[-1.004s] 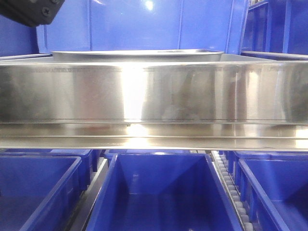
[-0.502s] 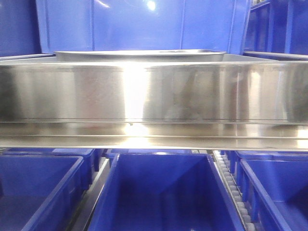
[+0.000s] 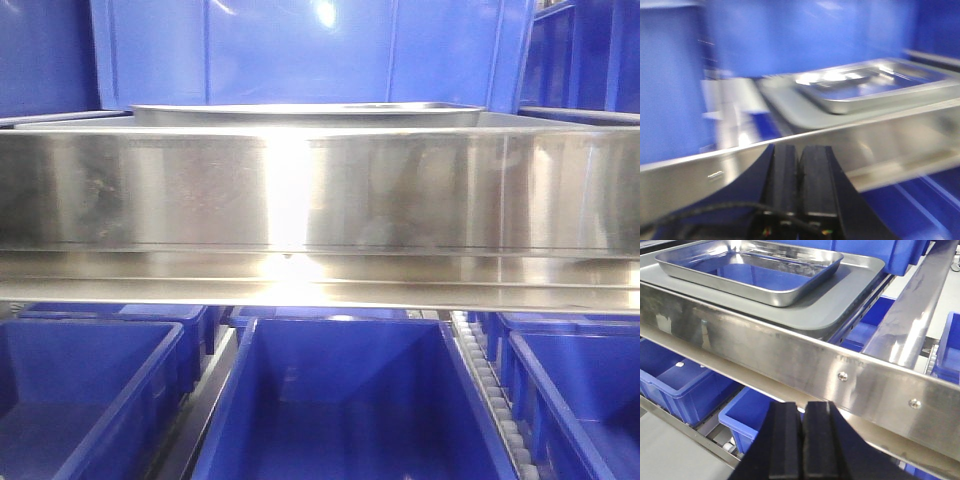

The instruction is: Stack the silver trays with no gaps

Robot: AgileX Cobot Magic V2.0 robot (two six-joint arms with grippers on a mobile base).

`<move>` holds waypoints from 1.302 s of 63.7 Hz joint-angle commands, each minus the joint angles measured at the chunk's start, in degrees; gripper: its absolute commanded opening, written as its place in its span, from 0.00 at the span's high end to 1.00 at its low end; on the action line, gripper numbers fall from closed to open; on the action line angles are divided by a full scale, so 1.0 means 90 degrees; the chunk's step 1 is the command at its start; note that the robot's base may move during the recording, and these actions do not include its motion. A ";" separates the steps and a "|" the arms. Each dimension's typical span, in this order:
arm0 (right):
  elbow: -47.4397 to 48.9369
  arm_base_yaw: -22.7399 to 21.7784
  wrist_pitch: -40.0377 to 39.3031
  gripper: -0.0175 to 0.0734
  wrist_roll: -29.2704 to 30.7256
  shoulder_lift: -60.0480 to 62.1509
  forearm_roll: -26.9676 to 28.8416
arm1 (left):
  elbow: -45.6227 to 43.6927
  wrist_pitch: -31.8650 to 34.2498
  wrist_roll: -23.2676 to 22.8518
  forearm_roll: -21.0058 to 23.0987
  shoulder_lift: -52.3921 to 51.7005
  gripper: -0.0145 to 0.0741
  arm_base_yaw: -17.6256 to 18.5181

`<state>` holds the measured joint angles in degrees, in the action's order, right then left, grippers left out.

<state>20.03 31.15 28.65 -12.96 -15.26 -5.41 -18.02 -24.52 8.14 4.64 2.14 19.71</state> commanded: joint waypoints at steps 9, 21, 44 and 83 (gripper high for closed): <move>0.0176 0.0022 -0.0534 0.75 0.0061 -0.0040 -0.0117 | 0.0739 0.1300 0.0035 0.0349 -0.0487 0.89 -0.0988; 0.0176 0.0022 -0.0534 0.75 0.0061 -0.0040 -0.0117 | 0.1551 0.2541 0.0035 0.0349 -0.0509 0.89 -0.1376; 0.0176 0.0022 -0.0528 0.75 0.0061 -0.0040 -0.0117 | 0.2166 0.3307 0.0023 0.0403 -0.0541 0.89 -0.1643; 0.0176 0.0022 -0.0528 0.75 0.0061 0.0006 -0.0117 | 0.2166 0.3307 0.0023 0.0403 -0.0528 0.89 -0.1643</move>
<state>20.03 31.15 28.53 -12.96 -15.10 -5.41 1.60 0.00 8.42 7.89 -0.67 4.90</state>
